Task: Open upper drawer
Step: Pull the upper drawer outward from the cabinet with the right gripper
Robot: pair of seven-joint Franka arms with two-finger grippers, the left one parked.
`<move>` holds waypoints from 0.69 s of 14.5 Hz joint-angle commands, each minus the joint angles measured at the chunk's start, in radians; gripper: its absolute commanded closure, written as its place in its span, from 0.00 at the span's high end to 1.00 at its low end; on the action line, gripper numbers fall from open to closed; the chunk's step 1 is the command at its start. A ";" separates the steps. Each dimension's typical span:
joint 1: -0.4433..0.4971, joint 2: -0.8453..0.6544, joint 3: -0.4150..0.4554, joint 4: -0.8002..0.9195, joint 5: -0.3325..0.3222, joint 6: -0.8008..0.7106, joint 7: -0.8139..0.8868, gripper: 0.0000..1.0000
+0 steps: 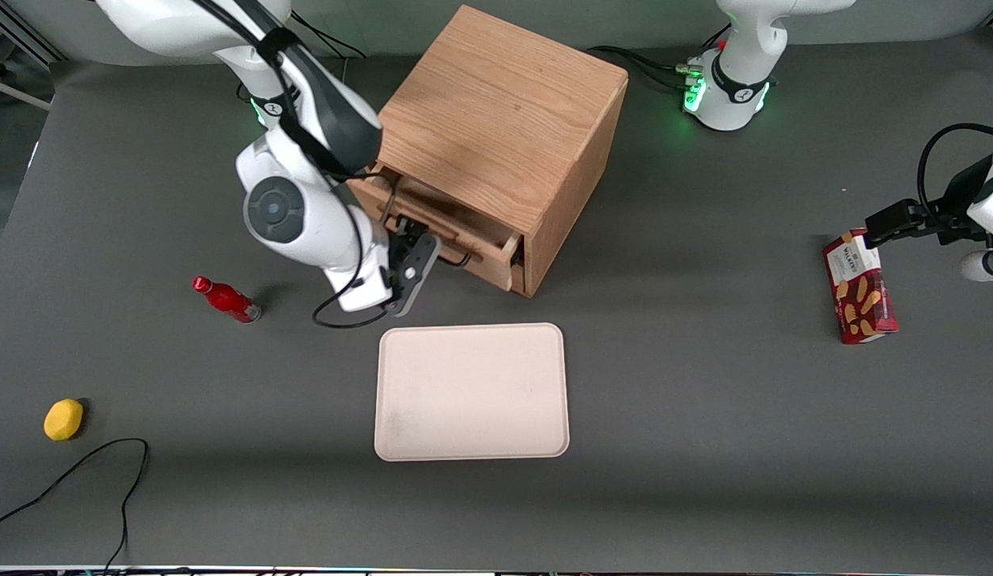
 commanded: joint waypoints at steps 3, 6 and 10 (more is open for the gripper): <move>0.000 0.030 -0.064 0.070 -0.004 0.011 -0.068 1.00; 0.000 0.033 -0.081 0.070 -0.007 0.069 -0.076 1.00; -0.001 0.042 -0.128 0.071 -0.002 0.129 -0.125 1.00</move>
